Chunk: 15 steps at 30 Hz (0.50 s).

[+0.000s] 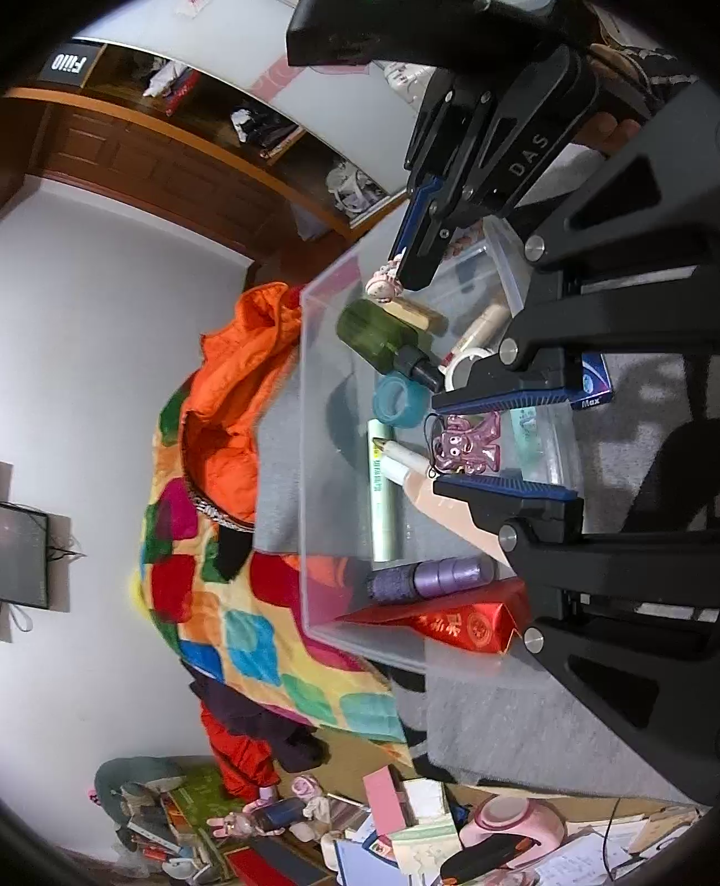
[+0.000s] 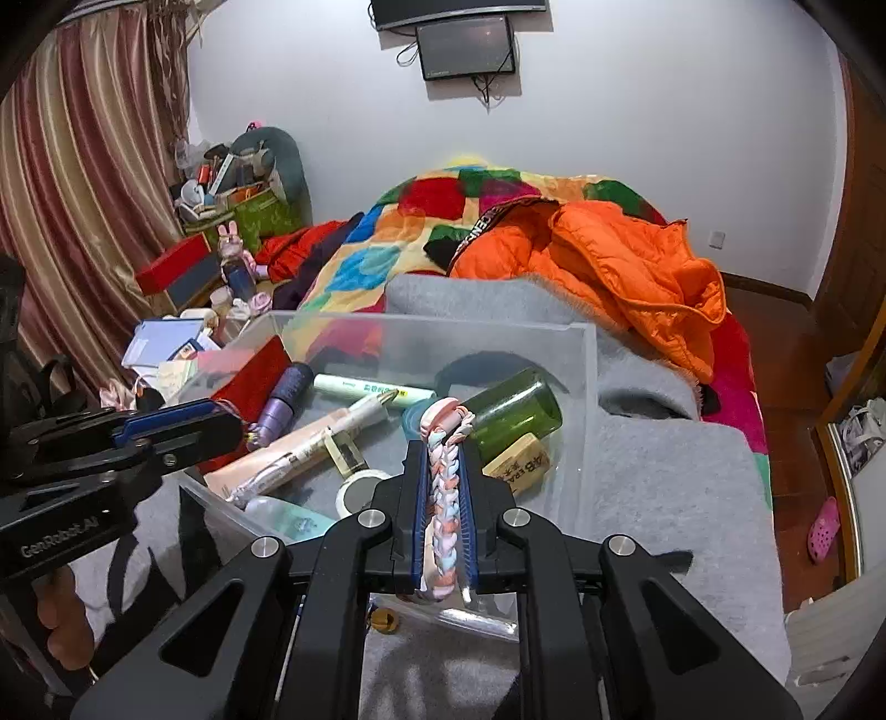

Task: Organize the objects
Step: 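Drop the rope ring into the box while the left tool drops the pink charm in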

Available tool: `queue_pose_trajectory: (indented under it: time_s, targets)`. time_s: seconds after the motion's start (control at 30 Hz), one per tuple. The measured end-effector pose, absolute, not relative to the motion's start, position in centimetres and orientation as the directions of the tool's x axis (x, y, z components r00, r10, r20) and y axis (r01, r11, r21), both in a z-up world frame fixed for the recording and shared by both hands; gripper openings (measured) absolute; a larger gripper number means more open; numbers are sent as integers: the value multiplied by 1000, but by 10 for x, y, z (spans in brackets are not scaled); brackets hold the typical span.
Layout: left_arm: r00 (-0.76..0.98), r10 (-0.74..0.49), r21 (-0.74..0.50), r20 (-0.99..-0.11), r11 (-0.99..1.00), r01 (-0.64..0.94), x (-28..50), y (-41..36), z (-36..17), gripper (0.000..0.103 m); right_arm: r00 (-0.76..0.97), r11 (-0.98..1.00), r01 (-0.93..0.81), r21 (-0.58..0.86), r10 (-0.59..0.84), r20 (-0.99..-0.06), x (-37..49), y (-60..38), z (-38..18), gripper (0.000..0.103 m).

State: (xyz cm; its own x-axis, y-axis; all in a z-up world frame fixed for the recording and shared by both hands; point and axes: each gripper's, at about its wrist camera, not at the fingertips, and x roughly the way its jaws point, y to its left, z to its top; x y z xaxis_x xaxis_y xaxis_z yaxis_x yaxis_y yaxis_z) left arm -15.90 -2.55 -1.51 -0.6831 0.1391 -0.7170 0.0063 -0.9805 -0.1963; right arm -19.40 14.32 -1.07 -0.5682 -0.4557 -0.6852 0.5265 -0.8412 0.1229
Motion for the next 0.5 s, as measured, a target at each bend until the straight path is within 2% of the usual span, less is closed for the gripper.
queue_pose_trajectory:
  time_s: [0.13, 0.2, 0.3, 0.5]
  targets:
    - [-673, 152, -200, -724, -980, -6, -158, -25, -20, 21, -565, -838, 537, 98, -444, -695, -192, 140, -14, 11]
    - [-674, 151, -194, -723, -981, -11, -156, -24, -19, 23, -561, -837, 537, 102, -445, -698, -191, 141, -14, 16]
    - [-685, 143, -185, -714, -983, -12, -150, -23, -14, 35, -560, -840, 530, 118, -451, -694, -191, 144, -12, 26]
    - [-706, 134, -168, -695, -986, -22, -132, -20, -3, 54, -570, -837, 535, 115, -457, -683, -180, 152, -5, 27]
